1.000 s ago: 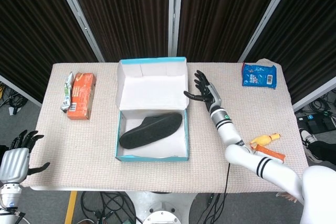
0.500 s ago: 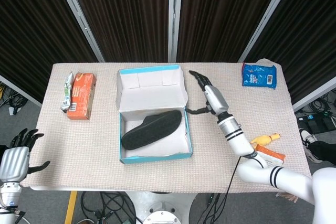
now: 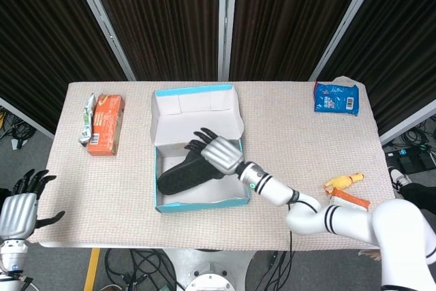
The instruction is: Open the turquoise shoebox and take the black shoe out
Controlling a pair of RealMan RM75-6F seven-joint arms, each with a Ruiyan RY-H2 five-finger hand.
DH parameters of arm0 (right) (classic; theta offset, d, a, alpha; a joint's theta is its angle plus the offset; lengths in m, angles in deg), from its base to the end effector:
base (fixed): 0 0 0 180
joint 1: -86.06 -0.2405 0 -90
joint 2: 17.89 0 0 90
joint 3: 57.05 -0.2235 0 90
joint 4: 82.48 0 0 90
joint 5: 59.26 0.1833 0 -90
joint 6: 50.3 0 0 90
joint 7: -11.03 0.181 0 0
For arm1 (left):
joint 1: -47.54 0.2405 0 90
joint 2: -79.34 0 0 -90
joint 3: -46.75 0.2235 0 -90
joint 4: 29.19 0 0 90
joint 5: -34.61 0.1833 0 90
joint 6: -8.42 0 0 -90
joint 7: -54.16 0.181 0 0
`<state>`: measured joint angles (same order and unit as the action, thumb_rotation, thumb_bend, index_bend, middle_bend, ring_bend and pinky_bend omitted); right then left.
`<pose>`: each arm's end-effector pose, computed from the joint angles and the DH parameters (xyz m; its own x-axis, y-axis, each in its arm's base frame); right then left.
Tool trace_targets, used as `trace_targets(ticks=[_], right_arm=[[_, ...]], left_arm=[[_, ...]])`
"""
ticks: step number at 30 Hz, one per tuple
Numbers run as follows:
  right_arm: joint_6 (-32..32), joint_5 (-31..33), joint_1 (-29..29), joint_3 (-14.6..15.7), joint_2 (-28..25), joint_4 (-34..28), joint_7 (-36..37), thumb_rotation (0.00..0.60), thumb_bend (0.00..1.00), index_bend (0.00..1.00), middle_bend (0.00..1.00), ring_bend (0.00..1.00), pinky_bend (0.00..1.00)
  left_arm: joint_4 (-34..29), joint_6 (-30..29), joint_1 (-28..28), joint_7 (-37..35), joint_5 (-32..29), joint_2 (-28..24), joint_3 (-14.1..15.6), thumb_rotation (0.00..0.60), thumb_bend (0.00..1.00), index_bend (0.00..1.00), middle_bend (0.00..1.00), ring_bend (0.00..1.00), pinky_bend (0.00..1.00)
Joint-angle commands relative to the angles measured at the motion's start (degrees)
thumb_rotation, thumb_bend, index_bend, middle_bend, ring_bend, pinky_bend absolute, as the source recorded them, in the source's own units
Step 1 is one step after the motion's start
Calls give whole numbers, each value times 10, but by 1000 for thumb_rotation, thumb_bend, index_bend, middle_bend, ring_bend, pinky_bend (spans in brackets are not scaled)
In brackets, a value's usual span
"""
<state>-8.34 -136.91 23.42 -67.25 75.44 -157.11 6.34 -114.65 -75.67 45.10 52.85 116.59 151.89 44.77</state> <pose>0.0051 -0.3587 -0.0524 0.5691 -0.2325 0.7887 -0.6212 -0.7500 0.2271 -0.3021 0.1981 0.1357 0.3413 0.0498 0.9386 0.9329 0.1040 -0.3448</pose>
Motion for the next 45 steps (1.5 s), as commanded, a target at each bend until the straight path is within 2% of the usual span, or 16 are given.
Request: trace_targets(ticks=[1, 7, 16, 20, 23, 27, 29, 33, 38, 45], right_arm=[[-23, 29, -34, -13, 51, 37, -69, 600, 0, 142, 148, 0, 0], [-42, 61, -62, -20, 98, 82, -133, 600, 0, 159, 150, 0, 0], [-18, 61, -62, 2, 159, 128, -191, 600, 0, 262, 226, 0, 0], [5, 50, -50, 11, 175, 144, -196, 600, 7, 372, 298, 0, 0], [23, 34, -42, 17, 188, 159, -192, 600, 66, 472, 382, 16, 0], [65, -1, -33, 21, 208, 190, -170, 600, 267, 732, 580, 182, 0], [80, -14, -31, 21, 213, 200, -159, 600, 321, 811, 644, 247, 0], [102, -39, -29, 20, 207, 208, -134, 600, 365, 900, 713, 321, 0], [138, -68, -23, 15, 181, 190, -105, 600, 376, 915, 722, 334, 0], [224, -86, 7, -22, 113, 98, -66, 600, 376, 915, 721, 334, 0]], left_arm=[[2, -2, 1, -2, 0, 1, 0, 600, 0, 232, 133, 42, 136], [9, -7, 6, -10, 1, 3, 1, 600, 0, 232, 133, 42, 136], [26, -6, 10, -27, 0, 12, 1, 600, 0, 232, 133, 42, 136], [33, -3, 8, -33, -1, 15, 0, 600, 0, 232, 133, 41, 136], [37, 0, 6, -36, -1, 18, -1, 600, 0, 232, 133, 42, 136], [41, 2, 6, -39, -1, 19, -1, 600, 0, 232, 133, 41, 136], [42, 4, 6, -41, -3, 20, -2, 600, 0, 233, 133, 42, 136], [44, 6, 5, -42, -2, 21, -2, 600, 0, 233, 133, 41, 136], [46, 8, 4, -43, -3, 21, -3, 600, 0, 233, 133, 41, 136], [42, 7, 0, -40, 0, 17, -7, 600, 0, 233, 133, 42, 136]])
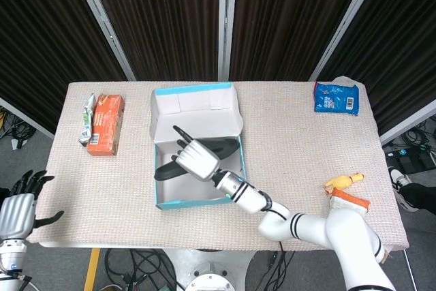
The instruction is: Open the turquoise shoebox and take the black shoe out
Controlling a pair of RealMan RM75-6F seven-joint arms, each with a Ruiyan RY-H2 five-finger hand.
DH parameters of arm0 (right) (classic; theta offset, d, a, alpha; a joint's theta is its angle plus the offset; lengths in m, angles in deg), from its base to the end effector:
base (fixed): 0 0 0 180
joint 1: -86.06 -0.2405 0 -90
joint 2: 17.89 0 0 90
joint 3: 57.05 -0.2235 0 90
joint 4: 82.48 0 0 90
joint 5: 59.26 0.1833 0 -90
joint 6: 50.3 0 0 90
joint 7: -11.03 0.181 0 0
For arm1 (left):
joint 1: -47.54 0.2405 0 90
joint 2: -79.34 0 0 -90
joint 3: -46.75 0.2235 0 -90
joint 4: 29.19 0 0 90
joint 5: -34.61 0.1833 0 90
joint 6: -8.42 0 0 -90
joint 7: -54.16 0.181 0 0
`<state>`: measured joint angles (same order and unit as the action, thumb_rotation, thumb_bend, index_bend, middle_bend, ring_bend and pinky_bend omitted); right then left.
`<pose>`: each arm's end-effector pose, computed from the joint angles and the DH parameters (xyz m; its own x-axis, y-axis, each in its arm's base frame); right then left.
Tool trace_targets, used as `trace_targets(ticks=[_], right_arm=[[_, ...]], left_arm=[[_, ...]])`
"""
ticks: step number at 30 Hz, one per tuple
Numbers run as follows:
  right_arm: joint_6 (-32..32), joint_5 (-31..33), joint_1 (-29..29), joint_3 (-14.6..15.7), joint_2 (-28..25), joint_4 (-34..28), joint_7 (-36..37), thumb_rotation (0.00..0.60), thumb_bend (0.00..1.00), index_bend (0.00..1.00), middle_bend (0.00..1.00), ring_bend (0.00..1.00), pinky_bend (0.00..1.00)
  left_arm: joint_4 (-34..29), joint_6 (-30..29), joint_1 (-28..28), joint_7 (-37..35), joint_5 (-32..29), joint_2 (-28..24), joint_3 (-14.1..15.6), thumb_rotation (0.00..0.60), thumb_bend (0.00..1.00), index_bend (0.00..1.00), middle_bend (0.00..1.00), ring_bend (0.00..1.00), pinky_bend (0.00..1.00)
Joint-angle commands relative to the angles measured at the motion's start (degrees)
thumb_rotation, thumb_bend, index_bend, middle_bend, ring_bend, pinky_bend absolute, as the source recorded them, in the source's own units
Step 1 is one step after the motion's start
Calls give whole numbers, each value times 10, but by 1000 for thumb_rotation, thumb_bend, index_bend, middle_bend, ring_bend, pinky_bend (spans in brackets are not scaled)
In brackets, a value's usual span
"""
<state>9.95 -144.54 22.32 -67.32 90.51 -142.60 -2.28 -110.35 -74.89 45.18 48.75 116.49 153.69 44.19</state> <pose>0.0471 -0.3456 -0.0651 0.4850 0.1277 0.8651 -0.4823 -0.7862 0.3864 -0.3129 0.1997 0.1332 0.3131 0.0442 0.9487 0.9417 0.1153 -0.3161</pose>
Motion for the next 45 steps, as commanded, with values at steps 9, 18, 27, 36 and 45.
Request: trace_targets(ticks=[9, 18, 27, 36, 45], right_arm=[[128, 18, 124, -37, -209, -207, -3, 600, 371, 911, 721, 333, 0], [85, 87, 214, 19, -244, -99, 18, 600, 358, 816, 654, 272, 0], [1, 98, 205, 35, -142, 54, 45, 600, 340, 545, 422, 70, 0], [-29, 123, 226, 36, -157, -18, 16, 600, 5, 0, 0, 0, 0], [104, 110, 338, 35, -323, -244, 79, 600, 21, 0, 17, 0, 0]], left_arm=[[-3, 0, -9, 1, 6, -5, -6, 600, 0, 233, 133, 42, 136], [-5, 1, -17, 2, 12, -4, -8, 600, 0, 233, 133, 42, 136], [-15, 2, -14, 11, 6, -9, -6, 600, 0, 233, 133, 41, 136], [-17, 2, -16, 14, 6, -11, -7, 600, 0, 233, 133, 42, 137], [-14, 1, -27, 11, 13, -14, -14, 600, 0, 233, 133, 42, 136]])
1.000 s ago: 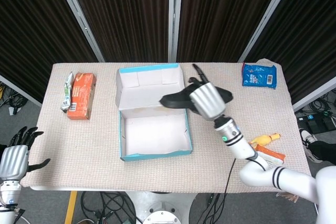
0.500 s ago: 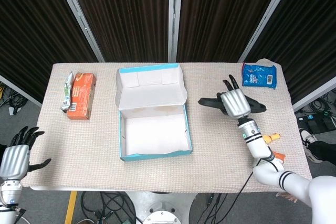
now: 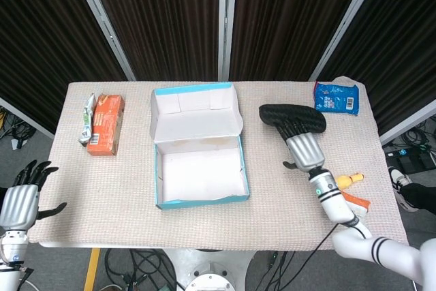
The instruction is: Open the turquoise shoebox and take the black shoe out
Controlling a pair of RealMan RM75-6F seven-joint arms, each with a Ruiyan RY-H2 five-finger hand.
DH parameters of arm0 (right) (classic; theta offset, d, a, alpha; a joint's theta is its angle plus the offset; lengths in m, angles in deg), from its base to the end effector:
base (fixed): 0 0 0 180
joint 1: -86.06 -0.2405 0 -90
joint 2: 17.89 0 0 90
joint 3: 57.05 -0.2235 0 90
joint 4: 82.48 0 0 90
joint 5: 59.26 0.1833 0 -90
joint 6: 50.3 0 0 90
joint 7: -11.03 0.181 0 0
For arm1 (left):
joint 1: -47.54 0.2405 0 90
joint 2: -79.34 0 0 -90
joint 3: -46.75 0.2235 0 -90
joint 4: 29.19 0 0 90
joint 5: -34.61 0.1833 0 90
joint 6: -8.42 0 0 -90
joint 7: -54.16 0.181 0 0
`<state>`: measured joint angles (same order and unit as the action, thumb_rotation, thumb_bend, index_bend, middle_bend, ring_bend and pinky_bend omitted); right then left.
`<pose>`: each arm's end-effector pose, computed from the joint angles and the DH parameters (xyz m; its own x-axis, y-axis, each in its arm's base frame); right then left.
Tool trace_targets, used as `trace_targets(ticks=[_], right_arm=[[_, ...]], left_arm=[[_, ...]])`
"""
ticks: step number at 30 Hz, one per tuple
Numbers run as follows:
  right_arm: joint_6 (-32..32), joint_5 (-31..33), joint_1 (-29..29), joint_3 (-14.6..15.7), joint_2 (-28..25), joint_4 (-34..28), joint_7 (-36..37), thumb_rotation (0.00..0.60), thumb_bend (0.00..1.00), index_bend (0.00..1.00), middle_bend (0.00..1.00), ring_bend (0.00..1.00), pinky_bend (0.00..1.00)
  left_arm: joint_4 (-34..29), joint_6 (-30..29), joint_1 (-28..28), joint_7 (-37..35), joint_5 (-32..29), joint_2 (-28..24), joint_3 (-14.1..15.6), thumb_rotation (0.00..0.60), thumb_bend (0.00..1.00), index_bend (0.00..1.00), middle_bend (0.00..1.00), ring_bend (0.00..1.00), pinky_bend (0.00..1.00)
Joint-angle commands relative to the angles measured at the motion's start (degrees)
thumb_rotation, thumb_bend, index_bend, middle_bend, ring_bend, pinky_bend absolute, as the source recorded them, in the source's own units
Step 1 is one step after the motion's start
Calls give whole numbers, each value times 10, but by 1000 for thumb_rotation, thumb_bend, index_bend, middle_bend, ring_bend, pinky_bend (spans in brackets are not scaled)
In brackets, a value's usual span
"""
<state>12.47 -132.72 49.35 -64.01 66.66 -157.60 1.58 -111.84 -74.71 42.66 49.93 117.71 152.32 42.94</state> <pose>-0.1760 -0.3594 0.0485 0.4936 -0.0986 0.8641 -0.8405 -0.3093 0.4448 -0.2969 0.2174 0.1399 0.3328 0.0151 0.9429 0.9415 0.0520 -0.3331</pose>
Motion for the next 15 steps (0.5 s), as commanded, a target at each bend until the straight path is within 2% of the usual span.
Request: trace_targets(ticks=[1, 3, 5, 9, 15], right_arm=[[96, -11, 84, 5, -99, -108, 51, 600, 51, 0, 53, 0, 23], [129, -13, 122, 15, -131, -141, 81, 600, 120, 13, 127, 0, 106], [157, -19, 154, 26, -157, -163, 108, 600, 147, 36, 139, 0, 139], [228, -45, 224, 54, -192, -190, 146, 600, 153, 47, 127, 0, 63], [277, -79, 281, 77, -210, -201, 205, 600, 152, 46, 97, 0, 0]], left_arm=[[0, -1, -3, 0, 2, 0, -2, 600, 0, 233, 133, 42, 136], [-1, -2, -5, 1, 4, 0, -4, 600, 0, 233, 133, 42, 136], [-2, -4, -8, 3, 7, 0, -5, 600, 0, 233, 133, 42, 136], [-9, -9, -11, 10, 14, 1, -6, 600, 0, 233, 133, 42, 136], [-22, -10, -10, 24, 14, -2, -3, 600, 0, 233, 133, 42, 136]])
